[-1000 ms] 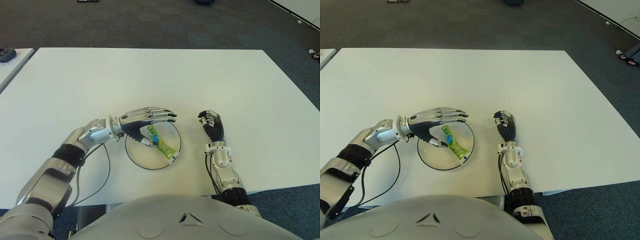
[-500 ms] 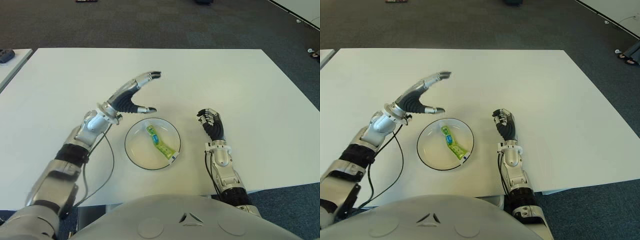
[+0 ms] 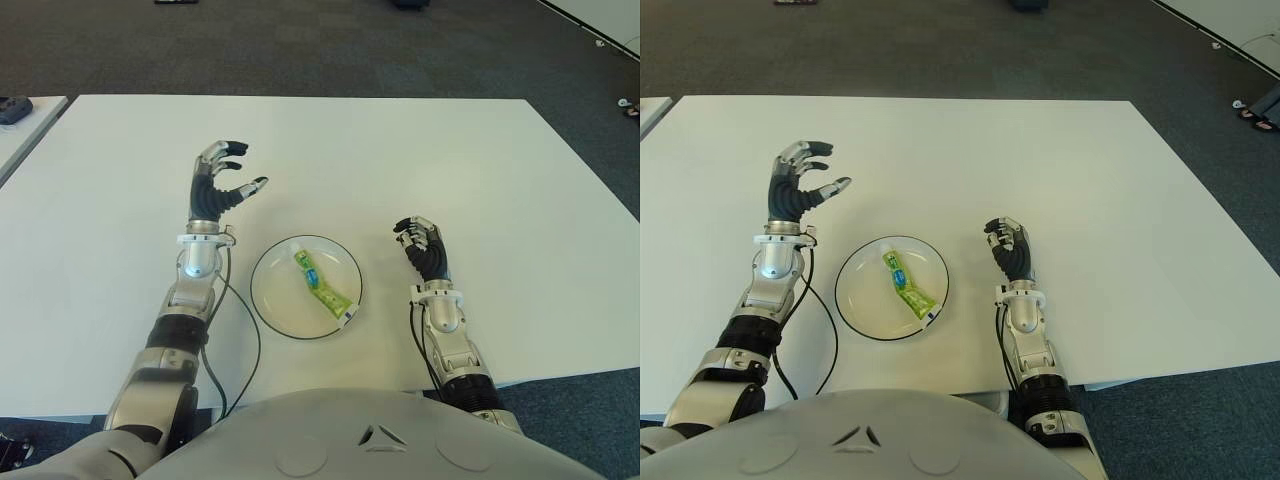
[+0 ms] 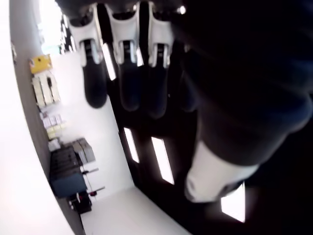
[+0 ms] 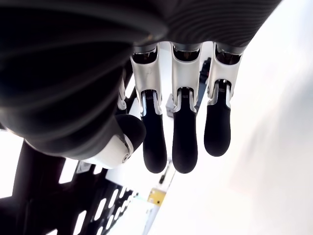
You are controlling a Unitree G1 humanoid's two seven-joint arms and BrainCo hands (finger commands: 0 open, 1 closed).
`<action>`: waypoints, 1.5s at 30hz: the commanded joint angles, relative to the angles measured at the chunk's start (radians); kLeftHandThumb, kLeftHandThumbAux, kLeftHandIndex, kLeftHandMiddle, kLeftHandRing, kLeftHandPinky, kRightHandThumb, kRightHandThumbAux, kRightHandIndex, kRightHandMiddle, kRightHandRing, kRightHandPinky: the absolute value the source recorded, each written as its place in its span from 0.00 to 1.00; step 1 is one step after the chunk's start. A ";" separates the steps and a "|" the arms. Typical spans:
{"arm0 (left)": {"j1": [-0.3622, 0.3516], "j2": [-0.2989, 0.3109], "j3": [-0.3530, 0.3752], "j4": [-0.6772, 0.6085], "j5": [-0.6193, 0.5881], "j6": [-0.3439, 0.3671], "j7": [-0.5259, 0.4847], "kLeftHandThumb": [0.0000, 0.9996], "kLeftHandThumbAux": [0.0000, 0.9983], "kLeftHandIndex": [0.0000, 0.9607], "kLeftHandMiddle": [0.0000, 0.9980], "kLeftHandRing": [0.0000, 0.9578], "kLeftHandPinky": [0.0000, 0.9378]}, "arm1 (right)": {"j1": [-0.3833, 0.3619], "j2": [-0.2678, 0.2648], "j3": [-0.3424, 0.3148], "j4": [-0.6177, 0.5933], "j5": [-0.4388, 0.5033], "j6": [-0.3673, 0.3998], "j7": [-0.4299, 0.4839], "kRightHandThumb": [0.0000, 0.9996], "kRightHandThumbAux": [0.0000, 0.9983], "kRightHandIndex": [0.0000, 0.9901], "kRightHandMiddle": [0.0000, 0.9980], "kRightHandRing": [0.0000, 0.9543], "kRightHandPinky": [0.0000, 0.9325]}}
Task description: Put the toothpaste on the table into the plate.
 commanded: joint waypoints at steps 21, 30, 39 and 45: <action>0.010 -0.117 0.139 0.238 -0.109 -0.090 0.010 0.70 0.72 0.45 0.53 0.53 0.52 | -0.025 0.002 -0.007 0.020 0.006 0.030 -0.010 0.70 0.74 0.43 0.49 0.51 0.54; 0.012 -0.114 0.149 0.328 -0.155 -0.126 -0.068 0.70 0.72 0.45 0.54 0.54 0.53 | -0.022 0.008 -0.005 0.015 0.011 0.023 -0.007 0.70 0.74 0.43 0.49 0.53 0.55; 0.049 -0.110 0.128 0.346 -0.126 -0.121 -0.092 0.71 0.72 0.45 0.58 0.58 0.57 | -0.021 0.018 -0.007 0.011 0.014 0.025 -0.011 0.70 0.74 0.43 0.49 0.54 0.55; 0.094 -0.107 0.086 0.304 -0.030 -0.074 -0.041 0.71 0.72 0.45 0.59 0.58 0.56 | -0.025 0.022 -0.010 0.017 0.014 0.023 -0.013 0.70 0.74 0.43 0.49 0.53 0.56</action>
